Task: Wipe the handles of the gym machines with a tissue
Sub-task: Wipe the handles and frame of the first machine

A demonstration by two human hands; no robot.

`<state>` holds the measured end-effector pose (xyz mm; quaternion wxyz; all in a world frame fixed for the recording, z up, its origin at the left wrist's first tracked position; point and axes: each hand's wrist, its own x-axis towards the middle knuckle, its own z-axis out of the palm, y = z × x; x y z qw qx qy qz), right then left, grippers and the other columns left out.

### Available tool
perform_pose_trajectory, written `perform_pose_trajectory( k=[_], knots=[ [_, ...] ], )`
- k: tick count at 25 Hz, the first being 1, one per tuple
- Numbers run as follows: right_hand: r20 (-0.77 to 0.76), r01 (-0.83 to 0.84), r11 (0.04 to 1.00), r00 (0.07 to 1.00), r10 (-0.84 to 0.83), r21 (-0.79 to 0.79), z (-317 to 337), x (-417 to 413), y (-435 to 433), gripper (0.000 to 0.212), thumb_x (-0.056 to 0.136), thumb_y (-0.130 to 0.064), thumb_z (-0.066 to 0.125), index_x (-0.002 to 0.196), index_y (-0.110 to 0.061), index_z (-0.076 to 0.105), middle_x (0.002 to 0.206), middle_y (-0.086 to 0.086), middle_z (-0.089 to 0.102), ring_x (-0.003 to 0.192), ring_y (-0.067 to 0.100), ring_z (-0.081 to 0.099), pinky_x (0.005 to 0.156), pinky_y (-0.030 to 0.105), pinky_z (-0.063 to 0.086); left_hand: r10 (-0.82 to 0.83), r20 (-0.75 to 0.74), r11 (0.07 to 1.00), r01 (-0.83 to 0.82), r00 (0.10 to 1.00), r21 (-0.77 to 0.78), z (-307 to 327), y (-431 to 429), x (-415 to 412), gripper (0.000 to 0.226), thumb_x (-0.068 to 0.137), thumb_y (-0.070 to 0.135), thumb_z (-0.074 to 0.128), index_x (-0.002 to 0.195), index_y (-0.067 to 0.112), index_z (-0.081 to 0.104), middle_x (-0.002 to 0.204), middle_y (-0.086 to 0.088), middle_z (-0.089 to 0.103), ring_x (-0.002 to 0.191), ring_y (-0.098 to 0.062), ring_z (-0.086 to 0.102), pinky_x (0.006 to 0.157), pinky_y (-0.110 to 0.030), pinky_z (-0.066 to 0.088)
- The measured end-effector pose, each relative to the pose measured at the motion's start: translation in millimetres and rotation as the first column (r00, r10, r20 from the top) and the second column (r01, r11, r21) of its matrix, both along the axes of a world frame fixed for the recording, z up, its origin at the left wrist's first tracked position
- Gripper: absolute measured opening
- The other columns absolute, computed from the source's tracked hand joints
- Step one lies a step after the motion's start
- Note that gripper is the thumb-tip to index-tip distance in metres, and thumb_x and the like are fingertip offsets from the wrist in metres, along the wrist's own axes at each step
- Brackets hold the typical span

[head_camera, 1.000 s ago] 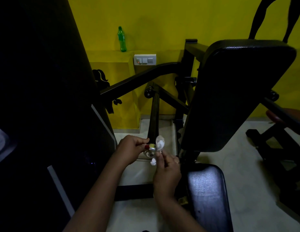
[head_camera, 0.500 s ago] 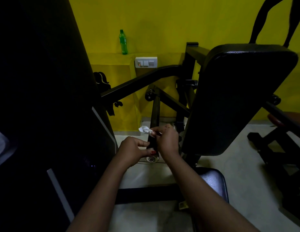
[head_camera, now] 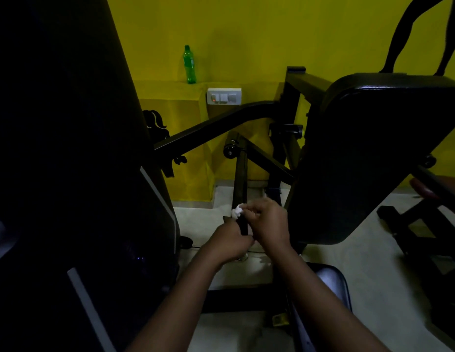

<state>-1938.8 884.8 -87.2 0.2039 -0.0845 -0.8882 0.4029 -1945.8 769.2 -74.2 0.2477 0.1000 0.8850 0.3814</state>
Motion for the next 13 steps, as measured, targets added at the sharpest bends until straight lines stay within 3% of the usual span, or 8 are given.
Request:
perform_pose_trajectory(
  k=[1, 2, 6, 8, 10, 13],
  knots=[
    [0.016, 0.009, 0.998, 1.0, -0.01, 0.065, -3, -20, -1, 0.014, 0.081, -0.011, 0.07, 0.089, -0.018, 0.079, 0.09, 0.002, 0.073, 0.083, 0.016, 0.064, 0.067, 0.024, 0.041, -0.025, -0.032, 0.995, 0.022, 0.999, -0.096, -1, 7, 0, 0.067, 0.089, 0.025, 0.056, 0.146, 0.001, 0.028, 0.128, -0.023, 0.054, 0.104, -0.031, 0.06, 0.072, -0.031, 0.046],
    [0.046, 0.016, 0.994, 0.999, -0.021, 0.106, -2, -37, -1, 0.015, 0.082, -0.01, 0.068, 0.09, -0.017, 0.079, 0.093, 0.005, 0.074, 0.085, 0.019, 0.065, 0.065, 0.021, 0.036, -0.012, -0.073, 0.986, 0.0, 0.997, -0.164, -1, 12, 1, 0.073, 0.09, 0.027, 0.056, 0.146, -0.002, 0.019, 0.132, -0.023, 0.05, 0.107, -0.031, 0.058, 0.072, -0.03, 0.044],
    [0.07, 0.021, 0.994, 0.997, -0.029, 0.105, 1, -61, 7, 0.016, 0.086, -0.013, 0.066, 0.096, -0.015, 0.078, 0.094, 0.005, 0.075, 0.082, 0.017, 0.068, 0.058, 0.018, 0.034, 0.065, -0.102, 0.984, -0.08, 0.993, -0.158, -3, 17, -2, 0.052, 0.092, 0.031, 0.057, 0.127, 0.003, 0.031, 0.124, -0.017, 0.054, 0.107, -0.031, 0.058, 0.068, -0.03, 0.041],
    [0.078, 0.003, 0.995, 0.997, -0.01, 0.095, 0, -47, 16, 0.015, 0.088, -0.019, 0.066, 0.097, -0.016, 0.078, 0.088, 0.002, 0.075, 0.067, 0.007, 0.063, 0.052, 0.013, 0.035, 0.095, -0.076, 0.987, -0.104, 0.993, -0.123, -6, 17, -7, 0.052, 0.093, 0.033, 0.056, 0.129, 0.005, 0.031, 0.125, -0.016, 0.055, 0.107, -0.03, 0.059, 0.069, -0.03, 0.042],
    [0.127, -0.036, 0.999, 0.991, 0.037, -0.012, -3, -33, 24, 0.013, 0.086, -0.019, 0.07, 0.096, -0.018, 0.078, 0.085, -0.003, 0.075, 0.057, -0.005, 0.057, 0.05, 0.007, 0.039, 0.125, -0.12, 0.986, -0.136, 0.985, -0.093, -9, 18, -6, 0.052, 0.094, 0.034, 0.055, 0.131, 0.005, 0.032, 0.123, -0.015, 0.057, 0.105, -0.029, 0.06, 0.069, -0.029, 0.044],
    [0.088, -0.008, 0.999, 0.996, 0.011, -0.032, -6, -54, 22, 0.011, 0.084, -0.015, 0.072, 0.094, -0.015, 0.078, 0.09, 0.0, 0.076, 0.063, -0.011, 0.056, 0.057, 0.001, 0.04, 0.156, -0.153, 0.985, -0.165, 0.976, -0.048, -14, 19, -4, 0.058, 0.093, 0.036, 0.055, 0.136, 0.005, 0.031, 0.122, -0.013, 0.057, 0.103, -0.027, 0.061, 0.067, -0.029, 0.046]
  ],
)
